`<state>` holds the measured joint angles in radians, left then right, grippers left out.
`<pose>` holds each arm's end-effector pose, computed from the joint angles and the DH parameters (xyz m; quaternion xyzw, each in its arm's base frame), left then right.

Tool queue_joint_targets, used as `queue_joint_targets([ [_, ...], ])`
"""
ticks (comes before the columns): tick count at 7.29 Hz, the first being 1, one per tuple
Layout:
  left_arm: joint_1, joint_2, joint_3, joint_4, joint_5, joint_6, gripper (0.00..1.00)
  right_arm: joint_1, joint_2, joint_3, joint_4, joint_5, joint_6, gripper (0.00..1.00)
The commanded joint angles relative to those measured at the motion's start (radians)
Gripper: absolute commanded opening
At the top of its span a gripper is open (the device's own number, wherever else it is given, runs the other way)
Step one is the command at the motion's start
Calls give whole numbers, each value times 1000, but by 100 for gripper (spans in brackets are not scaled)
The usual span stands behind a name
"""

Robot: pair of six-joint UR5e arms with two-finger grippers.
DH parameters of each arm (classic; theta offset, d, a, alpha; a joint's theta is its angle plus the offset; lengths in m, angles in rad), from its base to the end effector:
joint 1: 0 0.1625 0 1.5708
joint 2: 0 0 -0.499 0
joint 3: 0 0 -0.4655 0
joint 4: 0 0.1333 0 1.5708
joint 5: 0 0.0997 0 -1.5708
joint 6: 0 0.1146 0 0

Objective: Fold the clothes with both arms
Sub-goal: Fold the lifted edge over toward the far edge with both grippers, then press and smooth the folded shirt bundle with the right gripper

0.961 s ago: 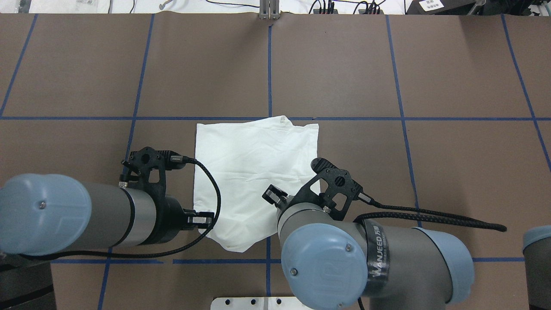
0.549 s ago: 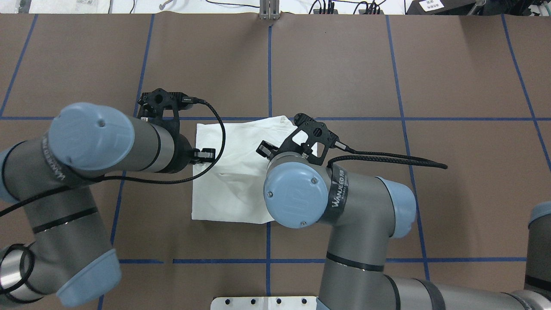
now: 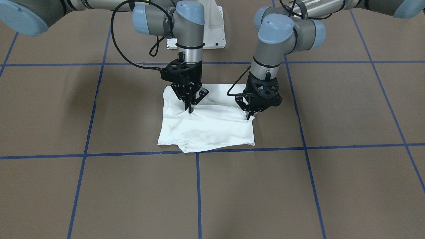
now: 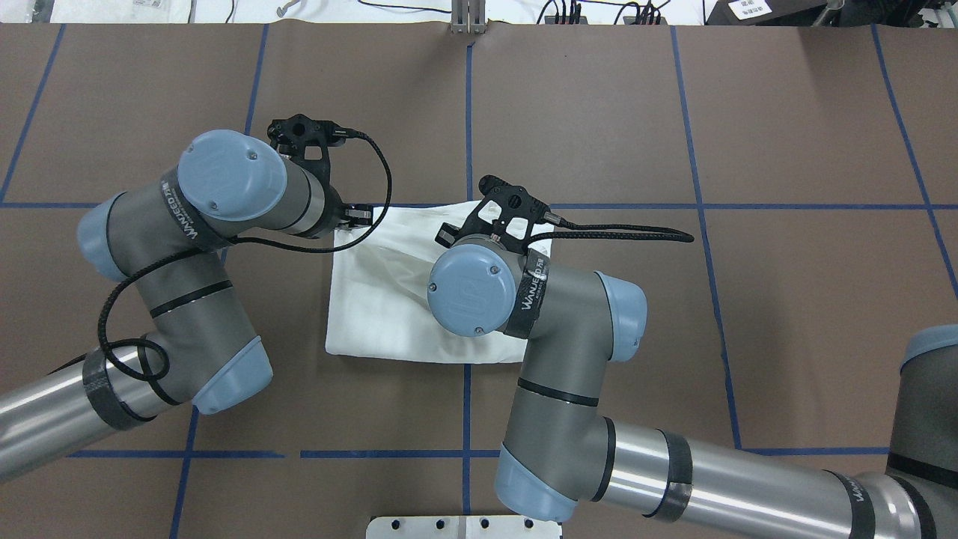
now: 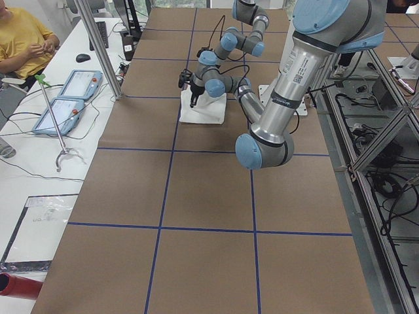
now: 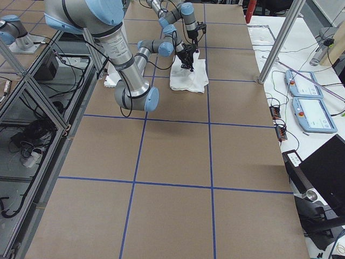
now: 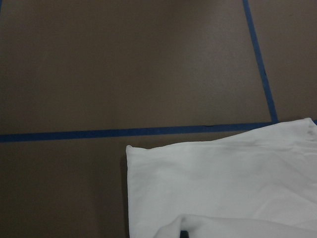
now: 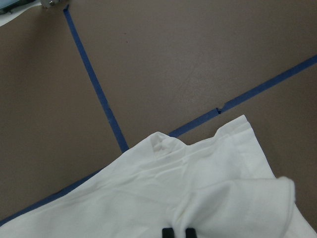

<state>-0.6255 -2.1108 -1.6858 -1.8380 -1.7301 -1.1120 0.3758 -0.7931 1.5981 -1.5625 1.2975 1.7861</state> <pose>0.5618 -0.5477 0.2958 0.1678 0.4167 -0.0390 0.8926 -0.7038 -0.4543 0.1859 0.1561 -0.3806 0.3166 0.8547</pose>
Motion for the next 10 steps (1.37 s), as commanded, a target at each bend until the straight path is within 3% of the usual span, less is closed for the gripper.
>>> queue_joint_targets([
  [1,-17,2,46,-64,1,85,99,38,11,-29,36,66,-95,100],
  [2,-66,14,26,-63,-9,172,100,72,32,-26,27,148,-125,100],
  [3,-109,17,18,-66,-25,278,100,74,41,-29,29,158,-135,100],
  [5,-145,55,2,-70,-74,314,100,4,49,-58,29,116,-137,100],
  [6,-145,55,1,-69,-74,314,100,-18,87,-135,32,65,-137,100],
  [7,-145,55,1,-69,-74,313,100,-5,139,-227,36,57,-154,100],
  [10,-143,58,1,-70,-72,301,100,112,146,-288,39,62,-149,93],
])
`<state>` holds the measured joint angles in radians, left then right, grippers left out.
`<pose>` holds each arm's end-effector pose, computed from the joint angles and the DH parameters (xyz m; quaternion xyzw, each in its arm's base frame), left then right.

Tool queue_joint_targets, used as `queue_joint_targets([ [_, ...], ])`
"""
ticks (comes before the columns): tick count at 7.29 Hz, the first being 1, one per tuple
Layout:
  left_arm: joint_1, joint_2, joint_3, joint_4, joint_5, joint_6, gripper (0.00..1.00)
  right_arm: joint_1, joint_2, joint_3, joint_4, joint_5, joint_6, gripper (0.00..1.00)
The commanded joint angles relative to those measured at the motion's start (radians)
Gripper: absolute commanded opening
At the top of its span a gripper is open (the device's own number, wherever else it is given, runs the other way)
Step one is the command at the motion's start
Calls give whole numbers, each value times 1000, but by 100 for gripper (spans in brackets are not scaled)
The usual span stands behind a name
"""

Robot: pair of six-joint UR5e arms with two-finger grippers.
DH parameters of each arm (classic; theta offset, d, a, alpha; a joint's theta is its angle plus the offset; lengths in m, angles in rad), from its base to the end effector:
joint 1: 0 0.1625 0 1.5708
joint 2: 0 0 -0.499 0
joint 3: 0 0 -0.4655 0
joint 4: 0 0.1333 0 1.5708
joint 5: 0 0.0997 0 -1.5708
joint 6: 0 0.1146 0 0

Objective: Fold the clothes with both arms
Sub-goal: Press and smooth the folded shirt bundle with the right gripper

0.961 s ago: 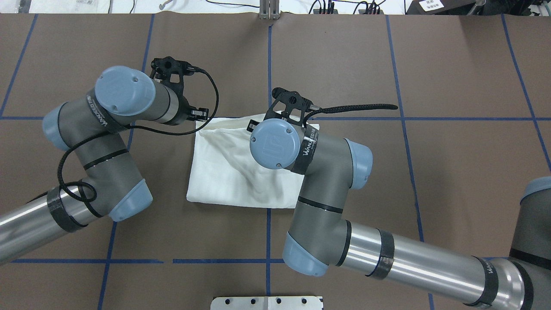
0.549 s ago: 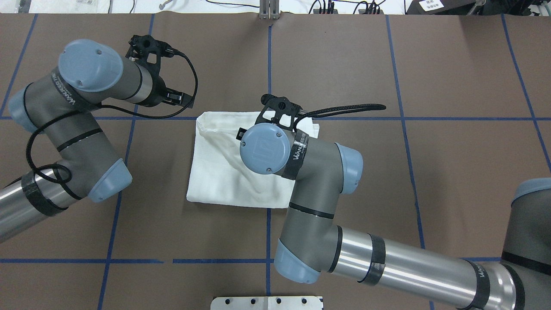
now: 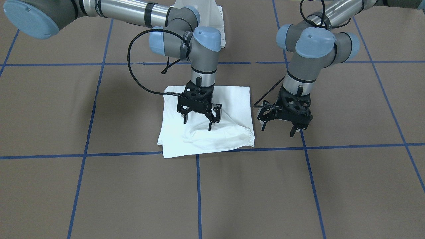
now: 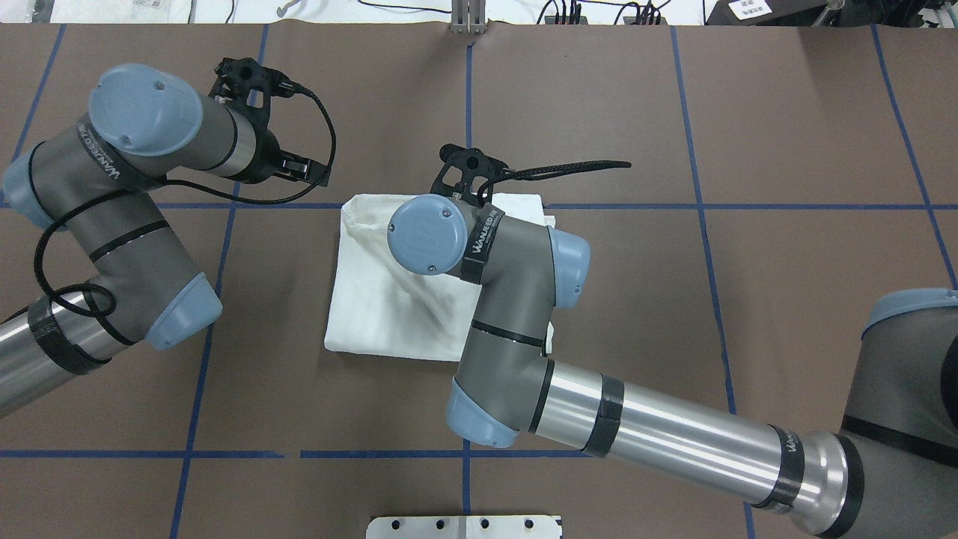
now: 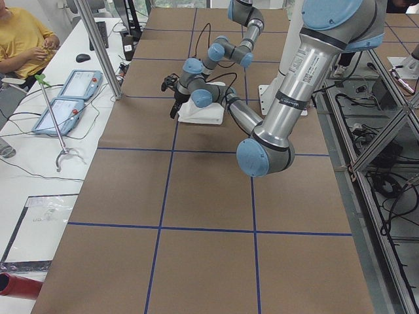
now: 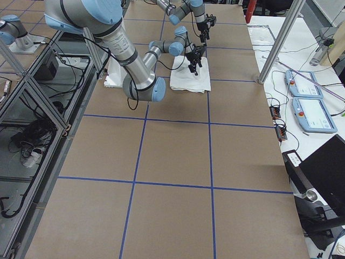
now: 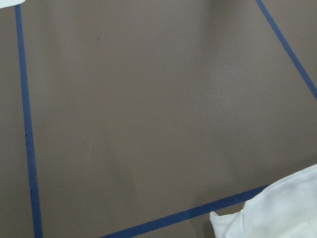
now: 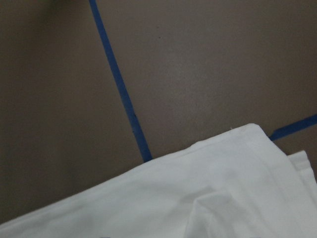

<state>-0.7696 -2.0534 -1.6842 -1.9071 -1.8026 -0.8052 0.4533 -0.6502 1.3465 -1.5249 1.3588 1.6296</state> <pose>0.4756 -0.6097 0.3296 0.2357 0.3930 0.0502 0.8874 -0.7433 -0.5372 0.1812 0.1674 -0.3343 0.2718 0.8868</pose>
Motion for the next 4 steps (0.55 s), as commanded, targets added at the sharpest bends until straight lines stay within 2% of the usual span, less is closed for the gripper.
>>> queue_joint_targets([
  [1,1,2,0,0,0,-8,100,33,6,-49,2,0,57,92],
  [4,1,4,0,-1,0,-8,100,18,7,-99,-1,26,148,78],
])
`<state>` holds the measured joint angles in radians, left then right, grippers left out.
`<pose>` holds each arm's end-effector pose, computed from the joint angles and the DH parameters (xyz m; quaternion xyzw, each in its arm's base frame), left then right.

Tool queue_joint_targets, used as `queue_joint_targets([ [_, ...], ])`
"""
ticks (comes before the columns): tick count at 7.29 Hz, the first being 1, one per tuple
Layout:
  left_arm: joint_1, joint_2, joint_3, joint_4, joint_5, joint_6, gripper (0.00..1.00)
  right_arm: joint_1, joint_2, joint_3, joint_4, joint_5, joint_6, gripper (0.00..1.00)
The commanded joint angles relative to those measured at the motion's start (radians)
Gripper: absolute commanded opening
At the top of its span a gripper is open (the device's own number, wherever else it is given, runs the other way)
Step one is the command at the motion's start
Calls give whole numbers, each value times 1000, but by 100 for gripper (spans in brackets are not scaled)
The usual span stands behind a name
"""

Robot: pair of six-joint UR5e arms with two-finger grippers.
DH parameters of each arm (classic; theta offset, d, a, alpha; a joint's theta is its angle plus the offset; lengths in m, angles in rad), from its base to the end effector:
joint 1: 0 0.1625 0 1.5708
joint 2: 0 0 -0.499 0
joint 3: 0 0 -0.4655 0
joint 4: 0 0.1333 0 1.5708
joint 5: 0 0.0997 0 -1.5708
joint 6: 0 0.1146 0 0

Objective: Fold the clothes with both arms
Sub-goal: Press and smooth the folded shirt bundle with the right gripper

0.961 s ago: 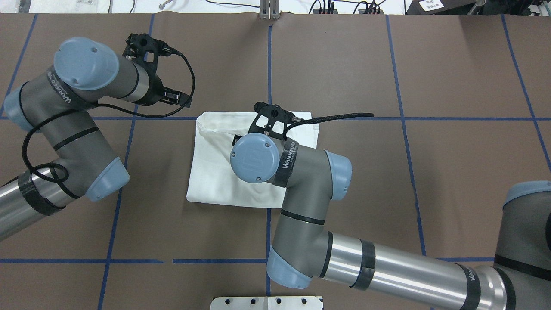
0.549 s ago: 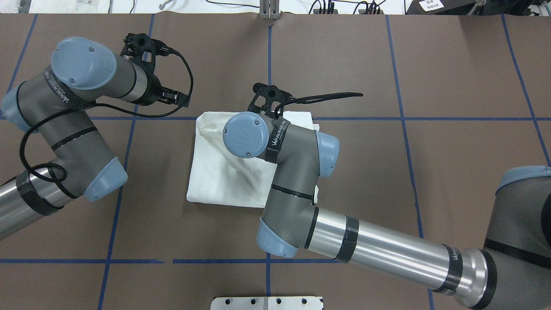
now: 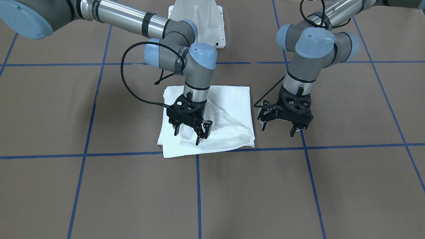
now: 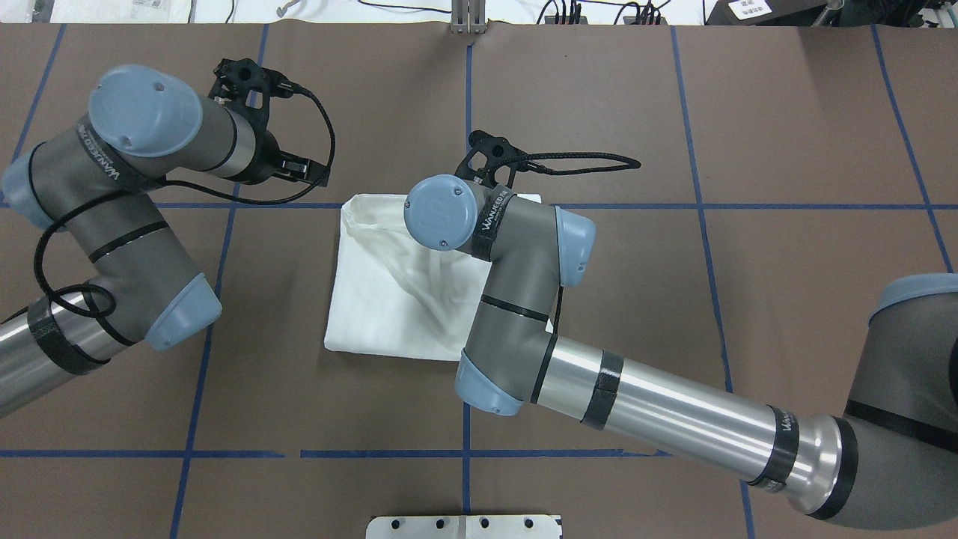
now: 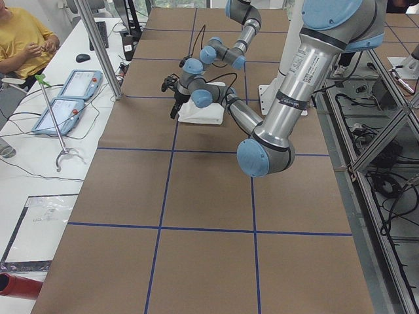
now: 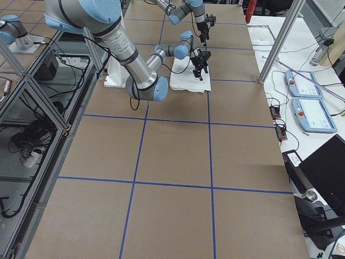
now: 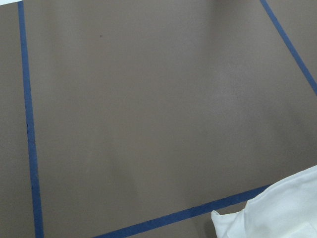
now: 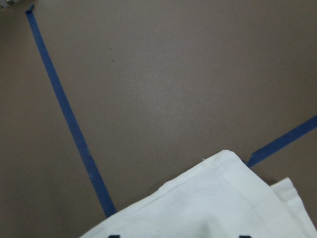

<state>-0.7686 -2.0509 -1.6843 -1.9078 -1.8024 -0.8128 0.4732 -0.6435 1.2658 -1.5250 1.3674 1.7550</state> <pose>0.4758 -0.6089 0.3314 0.2335 0.3934 0.0471 0.8880 -0.7523 -0.5609 0.2169 0.1419 -0.3090 0.3349 0.8788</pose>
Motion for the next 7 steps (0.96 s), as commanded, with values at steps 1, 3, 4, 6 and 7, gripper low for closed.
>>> queue_joint_targets([
  [1,0,1,0,0,0,-2,100,-2,-1,-20,-9,28,21,67],
  [3,0,1,0,0,0,-3,100,-2,2,-22,-15,53,20,12],
  [4,0,1,0,0,0,-3,100,-2,1,-22,-35,55,17,0],
  [6,0,1,0,0,0,-17,100,-1,5,-10,-82,55,11,0],
  [7,2,1,0,0,0,-17,100,11,8,1,-107,55,6,0],
])
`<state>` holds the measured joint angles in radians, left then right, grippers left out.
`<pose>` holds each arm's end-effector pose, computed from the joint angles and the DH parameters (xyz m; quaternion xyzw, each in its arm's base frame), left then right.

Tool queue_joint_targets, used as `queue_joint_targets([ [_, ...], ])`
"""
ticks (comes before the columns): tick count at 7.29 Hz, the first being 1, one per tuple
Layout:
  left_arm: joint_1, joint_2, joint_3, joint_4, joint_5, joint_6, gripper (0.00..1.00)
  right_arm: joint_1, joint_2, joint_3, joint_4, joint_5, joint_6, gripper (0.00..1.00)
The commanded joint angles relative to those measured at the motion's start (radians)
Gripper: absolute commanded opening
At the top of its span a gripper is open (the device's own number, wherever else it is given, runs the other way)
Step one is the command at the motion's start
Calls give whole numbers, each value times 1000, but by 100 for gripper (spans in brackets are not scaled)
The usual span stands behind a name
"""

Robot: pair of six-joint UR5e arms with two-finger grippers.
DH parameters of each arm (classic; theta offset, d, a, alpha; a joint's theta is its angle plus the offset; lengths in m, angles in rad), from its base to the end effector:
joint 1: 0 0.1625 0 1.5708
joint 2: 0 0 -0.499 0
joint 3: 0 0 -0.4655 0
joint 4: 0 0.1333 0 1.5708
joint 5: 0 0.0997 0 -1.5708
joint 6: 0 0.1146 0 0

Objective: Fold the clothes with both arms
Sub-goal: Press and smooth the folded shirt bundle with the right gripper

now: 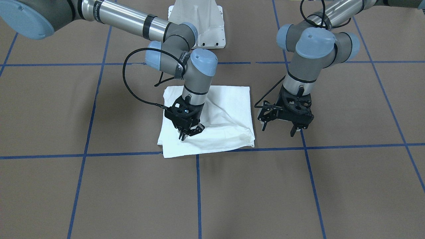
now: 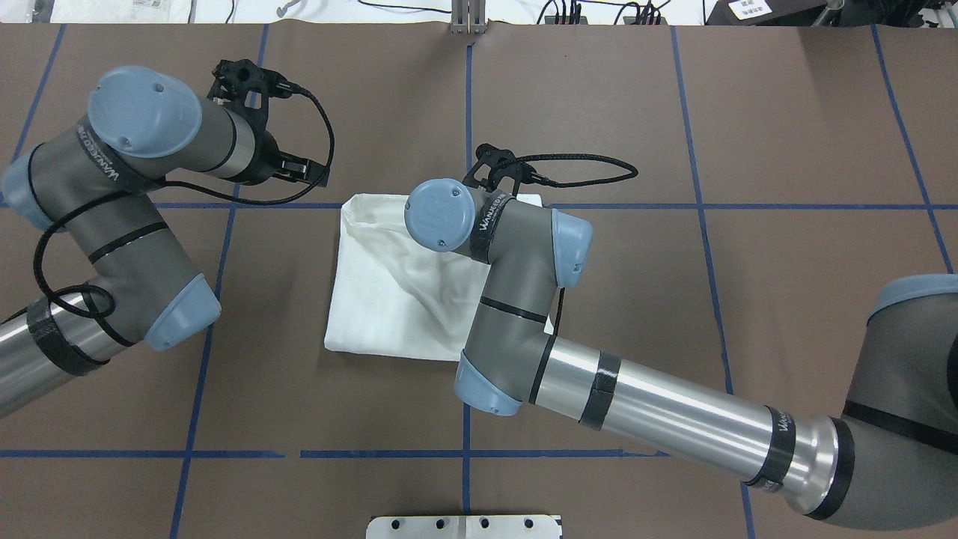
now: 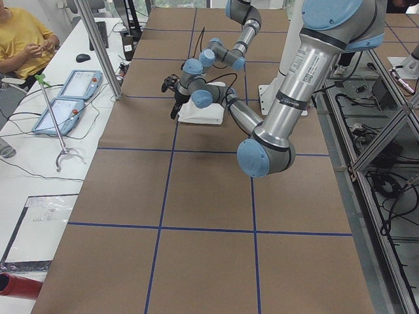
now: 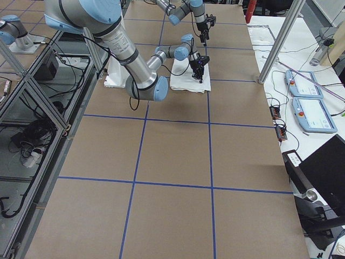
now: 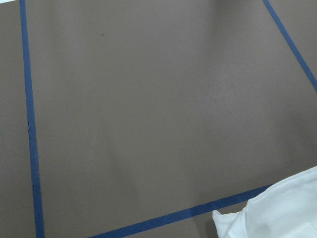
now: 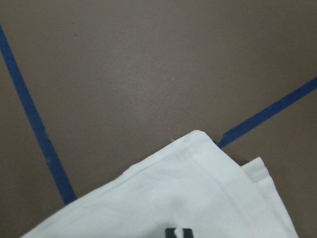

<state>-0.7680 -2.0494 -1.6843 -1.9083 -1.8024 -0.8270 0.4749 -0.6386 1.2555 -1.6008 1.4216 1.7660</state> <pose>0.4760 -0.6085 0.3325 0.2303 0.3948 0.0410 0.8885 -0.7549 -0.5572 0.2298 0.1109 -0.2757 0.3342 0.8944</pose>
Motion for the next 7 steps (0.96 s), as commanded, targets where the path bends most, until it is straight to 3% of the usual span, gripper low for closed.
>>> queue_joint_targets([
  [1,1,0,0,0,0,-4,100,31,3,12,-33,-1,-7,0],
  [4,0,6,-2,0,0,-4,100,56,-3,-16,-33,-12,-40,0],
  [5,1,6,-2,0,0,-4,100,53,-1,-22,-28,-29,-116,99],
  [7,1,6,-2,0,0,-3,100,63,48,-19,-30,-14,-181,100],
])
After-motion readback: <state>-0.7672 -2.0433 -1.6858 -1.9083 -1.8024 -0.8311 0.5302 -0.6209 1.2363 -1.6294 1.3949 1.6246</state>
